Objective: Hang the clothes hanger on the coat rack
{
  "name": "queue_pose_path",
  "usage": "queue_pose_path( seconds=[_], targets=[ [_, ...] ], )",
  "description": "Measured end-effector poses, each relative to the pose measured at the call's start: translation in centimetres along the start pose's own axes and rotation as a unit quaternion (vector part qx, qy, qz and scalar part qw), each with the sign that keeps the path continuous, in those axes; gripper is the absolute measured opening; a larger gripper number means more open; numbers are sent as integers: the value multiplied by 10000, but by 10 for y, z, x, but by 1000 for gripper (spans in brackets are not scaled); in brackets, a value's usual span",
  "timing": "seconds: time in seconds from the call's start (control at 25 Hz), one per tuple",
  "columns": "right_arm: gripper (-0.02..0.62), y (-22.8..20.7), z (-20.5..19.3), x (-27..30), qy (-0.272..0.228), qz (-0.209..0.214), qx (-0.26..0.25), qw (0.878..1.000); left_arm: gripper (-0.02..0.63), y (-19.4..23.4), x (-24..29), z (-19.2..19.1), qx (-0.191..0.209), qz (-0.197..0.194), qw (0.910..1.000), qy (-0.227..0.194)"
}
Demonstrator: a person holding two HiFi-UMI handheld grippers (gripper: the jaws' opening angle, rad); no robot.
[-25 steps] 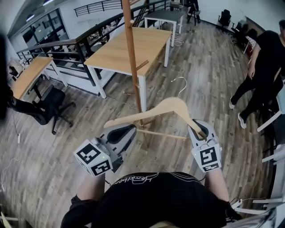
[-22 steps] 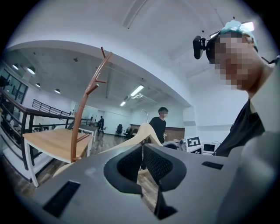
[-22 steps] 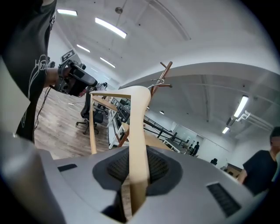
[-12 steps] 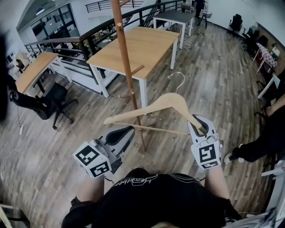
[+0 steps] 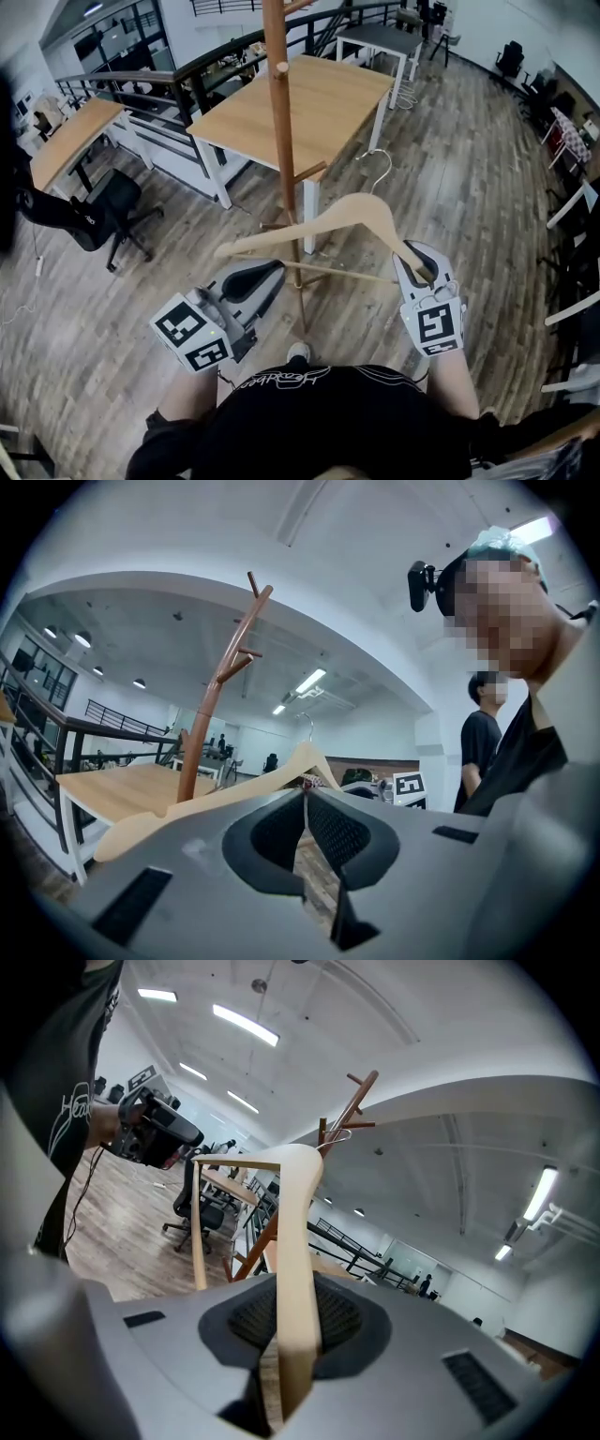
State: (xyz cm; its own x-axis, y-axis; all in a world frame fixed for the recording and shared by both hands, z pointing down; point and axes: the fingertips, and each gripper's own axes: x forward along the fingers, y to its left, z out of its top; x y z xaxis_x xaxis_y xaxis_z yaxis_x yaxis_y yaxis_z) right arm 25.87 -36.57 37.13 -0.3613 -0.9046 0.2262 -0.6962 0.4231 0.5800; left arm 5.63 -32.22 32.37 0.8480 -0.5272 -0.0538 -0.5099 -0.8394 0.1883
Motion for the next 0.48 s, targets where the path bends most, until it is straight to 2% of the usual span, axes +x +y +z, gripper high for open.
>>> queue_pose_path(
  seconds=[0.48],
  targets=[
    [99, -26, 55, 114, -283, -22, -229, 9993, 17, 105, 2, 41, 107, 43, 9995, -280]
  ],
)
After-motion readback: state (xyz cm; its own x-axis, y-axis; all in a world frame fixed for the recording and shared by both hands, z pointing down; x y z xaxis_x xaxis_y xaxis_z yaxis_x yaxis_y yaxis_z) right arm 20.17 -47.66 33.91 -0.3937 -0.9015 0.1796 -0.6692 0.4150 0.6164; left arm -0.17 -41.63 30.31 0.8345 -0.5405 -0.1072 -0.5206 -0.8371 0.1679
